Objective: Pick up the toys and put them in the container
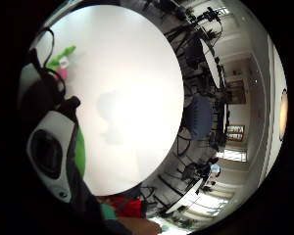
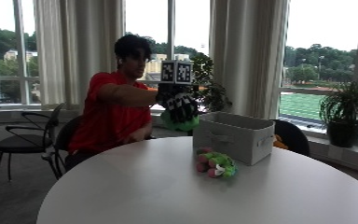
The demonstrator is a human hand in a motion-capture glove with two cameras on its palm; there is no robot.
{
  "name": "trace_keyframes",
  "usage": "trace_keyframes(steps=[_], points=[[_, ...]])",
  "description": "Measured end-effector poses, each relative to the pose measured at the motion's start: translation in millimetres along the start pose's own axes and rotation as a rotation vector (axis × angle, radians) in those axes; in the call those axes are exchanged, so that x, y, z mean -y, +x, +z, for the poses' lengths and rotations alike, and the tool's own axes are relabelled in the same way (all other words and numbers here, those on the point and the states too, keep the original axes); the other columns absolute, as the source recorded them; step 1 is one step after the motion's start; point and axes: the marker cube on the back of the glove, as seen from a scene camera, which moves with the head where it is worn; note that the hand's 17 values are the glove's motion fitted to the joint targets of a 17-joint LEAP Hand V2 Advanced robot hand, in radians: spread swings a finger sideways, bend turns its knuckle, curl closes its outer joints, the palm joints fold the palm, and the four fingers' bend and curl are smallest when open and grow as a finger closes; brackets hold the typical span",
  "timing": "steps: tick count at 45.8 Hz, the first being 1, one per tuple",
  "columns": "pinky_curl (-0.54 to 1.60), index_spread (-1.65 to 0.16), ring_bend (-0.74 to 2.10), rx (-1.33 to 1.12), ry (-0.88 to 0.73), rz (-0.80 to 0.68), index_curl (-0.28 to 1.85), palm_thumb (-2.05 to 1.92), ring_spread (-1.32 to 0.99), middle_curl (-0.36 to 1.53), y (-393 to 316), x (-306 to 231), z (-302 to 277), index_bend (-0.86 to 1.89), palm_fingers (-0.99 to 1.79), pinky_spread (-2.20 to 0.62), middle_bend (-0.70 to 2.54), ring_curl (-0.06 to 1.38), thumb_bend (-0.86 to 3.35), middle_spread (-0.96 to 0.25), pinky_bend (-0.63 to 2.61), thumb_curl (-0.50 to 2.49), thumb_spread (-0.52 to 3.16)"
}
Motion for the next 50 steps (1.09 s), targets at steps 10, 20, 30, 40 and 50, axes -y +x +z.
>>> trace_keyframes(steps=[10, 20, 30, 40, 50], points=[[0.32, -0.46, 0.93, -0.019, 0.117, -0.103, 0.57, 0.64, -0.53, 0.54, -95, 5, -80, 0.43, 1.02, -0.39, 0.67, 0.49, 0.01, -0.45, 0.94, 0.80, 0.47], [0.33, -0.47, 0.92, 0.051, 0.161, -0.240, 0.63, 0.62, -0.53, 0.56, -221, -11, -130, 0.37, 0.98, -0.38, 0.63, 0.50, -0.01, -0.45, 0.95, 0.84, 0.45], [0.35, -0.49, 0.92, 0.203, 0.114, -0.620, 0.67, 0.61, -0.54, 0.58, -296, -8, -119, 0.26, 0.91, -0.38, 0.57, 0.50, -0.01, -0.46, 0.99, 0.88, 0.47], [0.38, -0.50, 0.89, 0.021, 0.001, -0.341, 0.67, 0.58, -0.53, 0.59, -337, -25, -88, 0.11, 0.70, -0.36, 0.48, 0.50, -0.02, -0.45, 1.11, 0.89, 0.58], [0.45, -0.44, 0.63, 0.035, -0.051, -0.510, 0.58, 0.33, -0.27, 0.51, -324, -35, -80, 0.08, -0.04, -0.13, 0.23, 0.45, -0.05, -0.28, 1.34, 0.74, 0.96]])
